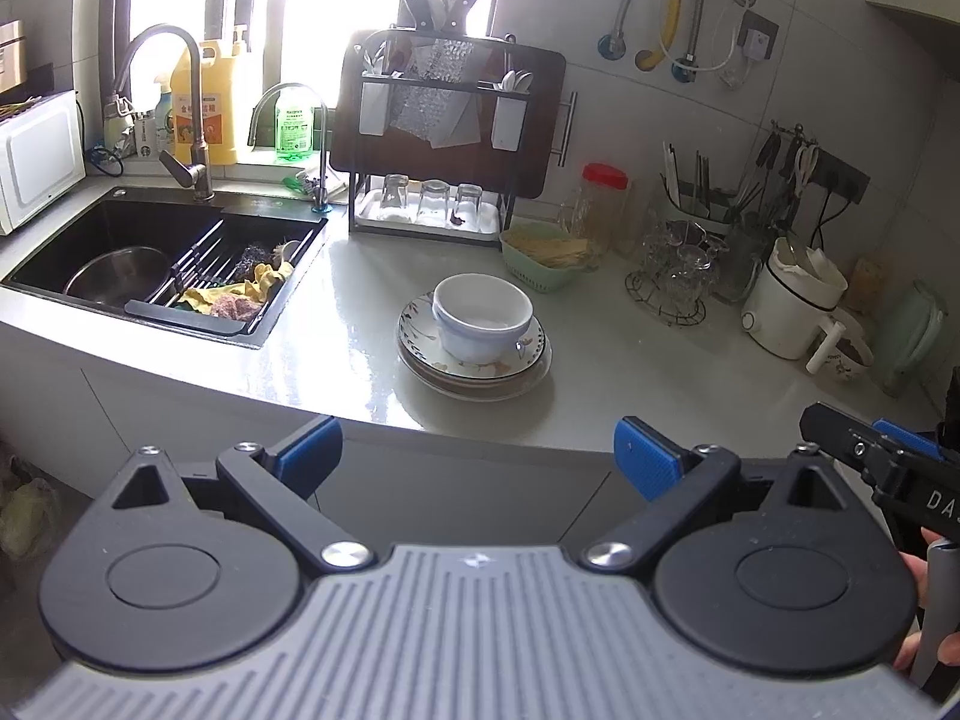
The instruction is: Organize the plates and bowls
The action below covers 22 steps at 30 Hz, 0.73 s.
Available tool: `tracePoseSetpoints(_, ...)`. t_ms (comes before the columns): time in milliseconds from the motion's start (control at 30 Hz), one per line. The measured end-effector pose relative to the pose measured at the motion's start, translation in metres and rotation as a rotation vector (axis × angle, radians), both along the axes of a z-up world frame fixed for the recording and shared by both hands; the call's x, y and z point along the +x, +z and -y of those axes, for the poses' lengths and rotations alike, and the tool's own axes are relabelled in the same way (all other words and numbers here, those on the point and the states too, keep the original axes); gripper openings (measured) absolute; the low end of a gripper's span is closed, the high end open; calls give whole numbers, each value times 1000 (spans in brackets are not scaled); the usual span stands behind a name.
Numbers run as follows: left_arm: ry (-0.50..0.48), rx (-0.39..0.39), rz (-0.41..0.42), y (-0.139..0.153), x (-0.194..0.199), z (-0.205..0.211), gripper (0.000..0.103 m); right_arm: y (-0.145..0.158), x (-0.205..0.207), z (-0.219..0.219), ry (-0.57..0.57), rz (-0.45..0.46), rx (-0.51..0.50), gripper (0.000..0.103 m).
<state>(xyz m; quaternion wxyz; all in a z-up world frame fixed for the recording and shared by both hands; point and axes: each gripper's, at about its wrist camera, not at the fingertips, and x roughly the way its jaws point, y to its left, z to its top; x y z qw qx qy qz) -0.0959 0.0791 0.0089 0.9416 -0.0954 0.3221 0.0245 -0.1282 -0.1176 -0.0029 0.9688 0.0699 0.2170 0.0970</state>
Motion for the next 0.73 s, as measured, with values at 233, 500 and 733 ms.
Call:
tracePoseSetpoints(233,-9,2,0,1,-3,2,99,1,-2,-1,-1,11,1,103)
tracePoseSetpoints(500,-5,4,-2,2,-6,2,99,2,-6,-2,-5,22,-11,103)
tracePoseSetpoints(733,-11,0,-9,2,-5,1,99,3,-7,-2,-7,19,-9,103)
